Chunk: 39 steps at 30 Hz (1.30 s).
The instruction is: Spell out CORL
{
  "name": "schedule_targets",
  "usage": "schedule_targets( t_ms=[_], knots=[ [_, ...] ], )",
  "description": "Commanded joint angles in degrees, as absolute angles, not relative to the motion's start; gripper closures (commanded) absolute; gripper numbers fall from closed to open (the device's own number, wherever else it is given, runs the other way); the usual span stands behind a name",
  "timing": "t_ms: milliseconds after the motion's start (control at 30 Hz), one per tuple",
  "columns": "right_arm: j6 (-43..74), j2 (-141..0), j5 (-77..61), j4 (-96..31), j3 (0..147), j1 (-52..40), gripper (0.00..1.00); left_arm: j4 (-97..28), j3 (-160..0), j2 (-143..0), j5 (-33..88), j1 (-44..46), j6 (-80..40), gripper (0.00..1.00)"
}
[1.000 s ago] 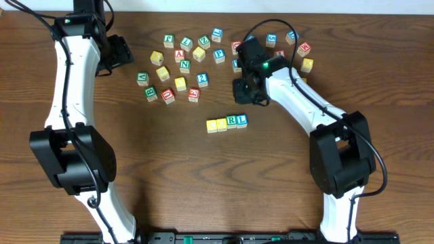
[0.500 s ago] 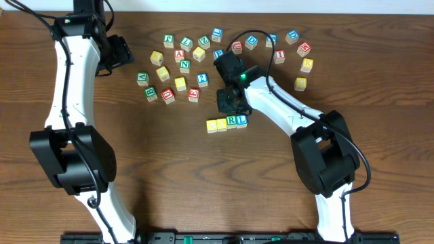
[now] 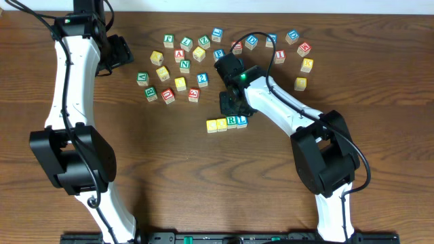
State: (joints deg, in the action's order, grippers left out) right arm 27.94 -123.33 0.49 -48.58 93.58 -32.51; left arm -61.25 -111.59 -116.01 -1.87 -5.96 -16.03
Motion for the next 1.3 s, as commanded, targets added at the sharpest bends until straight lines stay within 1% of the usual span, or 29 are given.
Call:
schedule_targets(
  t_ms=[0, 333, 700, 800, 967, 1167, 1267],
  knots=[
    [28.7, -123.9, 1.3, -49.1, 93.5, -33.1, 0.84, -61.4, -113.5, -115.9, -2.6, -6.0, -15.1, 0.2],
    [28.7, -123.9, 0.9, -49.9, 93.5, -33.1, 0.86, -61.4, -113.5, -115.9, -2.6, -6.0, -15.1, 0.2],
    [28.2, -123.9, 1.0, -48.2, 93.5, -33.1, 0.86, -61.4, -113.5, -115.9, -2.6, -6.0, -15.1, 0.2],
    [28.2, -123.9, 0.9, -45.5, 93.5, -33.1, 0.89, -61.4, -113.5, -115.9, -2.6, -6.0, -15.1, 0.2],
    [28.3, -123.9, -0.8, -46.0, 93.5, -33.4, 0.95, -61.4, -113.5, -115.9, -2.6, -6.0, -15.1, 0.2],
    [28.3, -123.9, -0.8, -47.8, 93.5, -34.1, 0.98, -61.4, -113.5, -115.9, -2.6, -6.0, -15.1, 0.2],
    [28.3, -123.9, -0.8, -48.4, 93.5, -34.1, 0.98, -61.4, -113.5, -115.9, -2.6, -6.0, -15.1, 0.2]
  ],
)
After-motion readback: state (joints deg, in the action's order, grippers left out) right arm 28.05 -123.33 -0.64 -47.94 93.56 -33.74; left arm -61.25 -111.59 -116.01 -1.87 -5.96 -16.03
